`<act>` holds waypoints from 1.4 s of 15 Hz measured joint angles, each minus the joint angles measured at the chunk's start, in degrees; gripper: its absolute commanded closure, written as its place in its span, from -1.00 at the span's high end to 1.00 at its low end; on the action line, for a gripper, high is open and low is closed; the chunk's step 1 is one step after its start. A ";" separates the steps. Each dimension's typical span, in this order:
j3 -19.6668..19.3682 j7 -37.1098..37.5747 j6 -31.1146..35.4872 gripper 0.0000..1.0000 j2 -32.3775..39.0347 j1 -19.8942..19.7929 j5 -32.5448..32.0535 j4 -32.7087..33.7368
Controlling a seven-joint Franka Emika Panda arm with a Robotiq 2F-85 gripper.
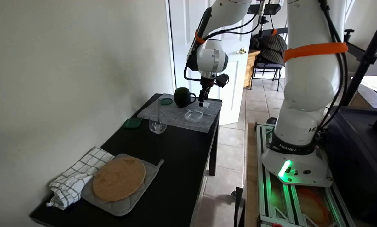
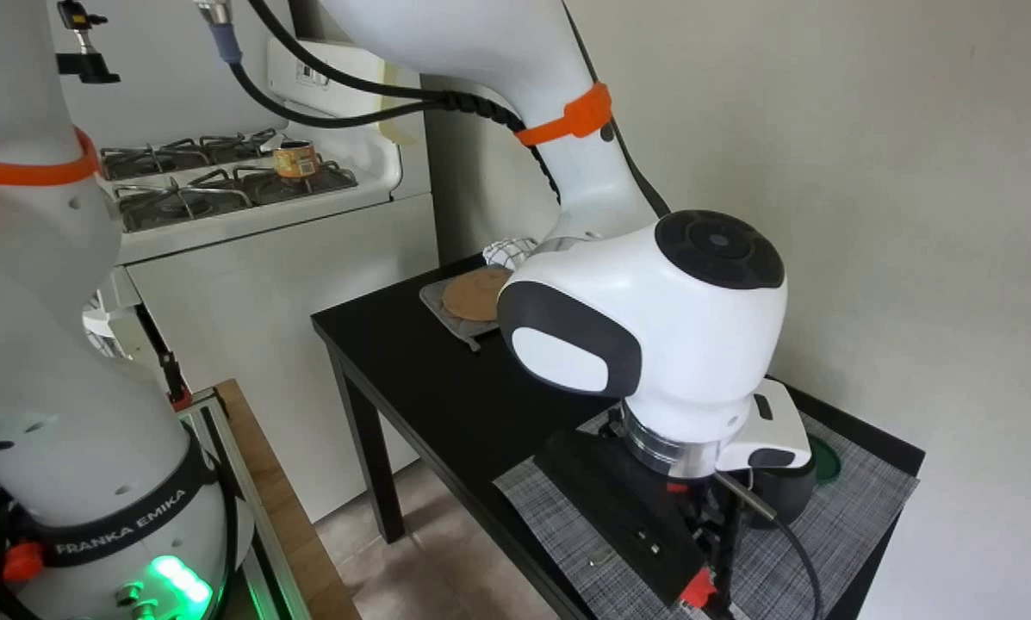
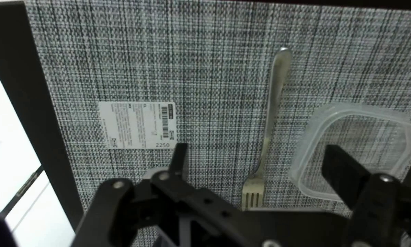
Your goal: Pick up the fork and put it in the black cup
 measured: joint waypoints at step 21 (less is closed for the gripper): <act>9.09 0.90 14.14 1.00 7.02 -0.60 11.85 -1.91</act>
